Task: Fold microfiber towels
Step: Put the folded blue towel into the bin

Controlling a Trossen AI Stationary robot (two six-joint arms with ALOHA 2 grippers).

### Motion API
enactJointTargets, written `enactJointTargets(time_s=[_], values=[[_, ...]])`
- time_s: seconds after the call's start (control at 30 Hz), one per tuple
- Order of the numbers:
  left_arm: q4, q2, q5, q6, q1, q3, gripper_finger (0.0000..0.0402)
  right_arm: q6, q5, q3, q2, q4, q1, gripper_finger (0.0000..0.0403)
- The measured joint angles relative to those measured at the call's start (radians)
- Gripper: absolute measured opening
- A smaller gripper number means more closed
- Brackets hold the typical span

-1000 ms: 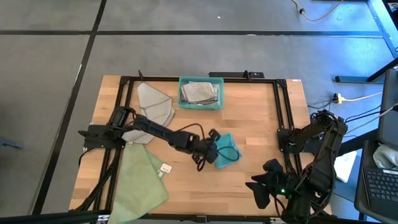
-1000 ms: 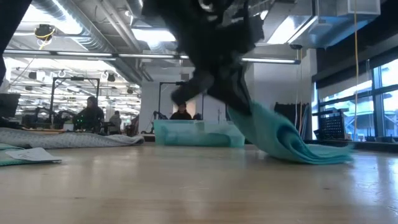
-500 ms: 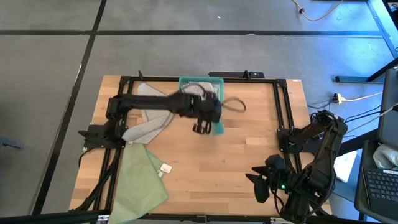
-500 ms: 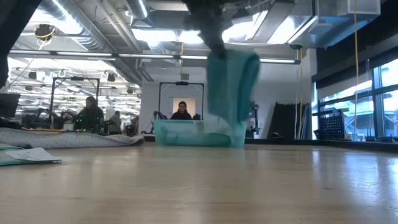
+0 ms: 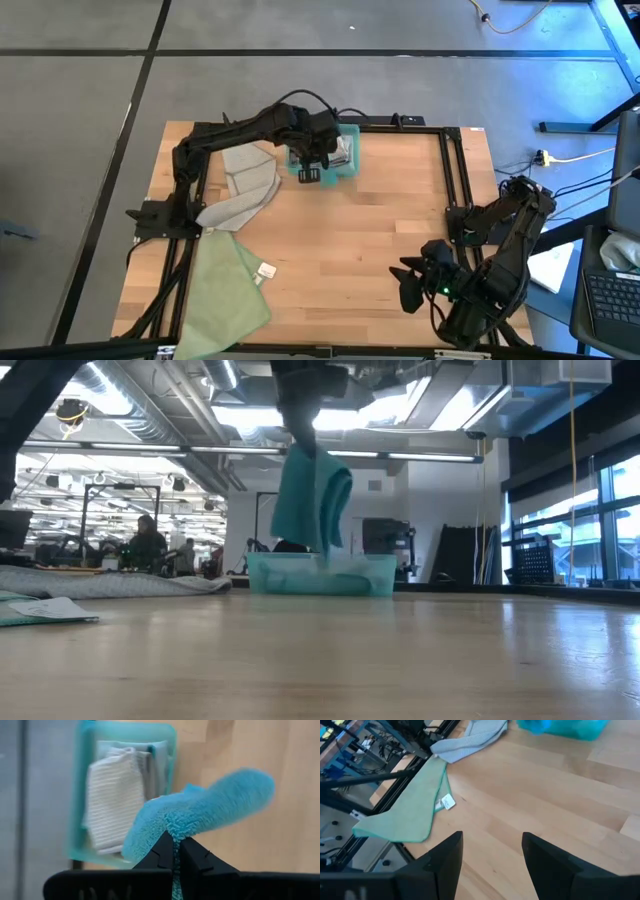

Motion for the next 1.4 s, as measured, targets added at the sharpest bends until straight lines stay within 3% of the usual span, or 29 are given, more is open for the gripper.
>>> enactJointTargets(time_s=[0.2,0.4,0.57,0.77,1.03,1.23,1.4], values=[[0.003,0.001,0.166,-0.08,0.055,-0.009,0.0,-0.018,0.003,0.0,0.0,-0.005,-0.037,0.0207],[0.033,0.05,0.069,-0.026,0.154,-0.009,0.0,-0.024,0.003,-0.001,0.0,-0.014,-0.09,0.0207],[0.07,0.147,0.15,-0.002,0.26,-0.01,0.0,-0.05,0.002,-0.001,-0.001,-0.006,-0.144,0.0207],[0.093,0.225,0.158,0.072,0.337,-0.01,0.0,-0.087,-0.009,-0.001,-0.001,0.037,-0.186,0.0207],[0.2,0.233,0.116,0.132,0.396,-0.01,0.0,-0.09,-0.012,-0.001,-0.001,0.051,-0.215,0.0207],[0.154,0.273,0.117,0.125,0.433,-0.011,0.0,-0.105,-0.046,-0.001,-0.001,0.051,-0.241,0.0207],[0.11,0.304,0.213,0.106,0.425,-0.011,0.0008,-0.105,-0.054,-0.001,-0.001,0.053,-0.247,0.0207]])
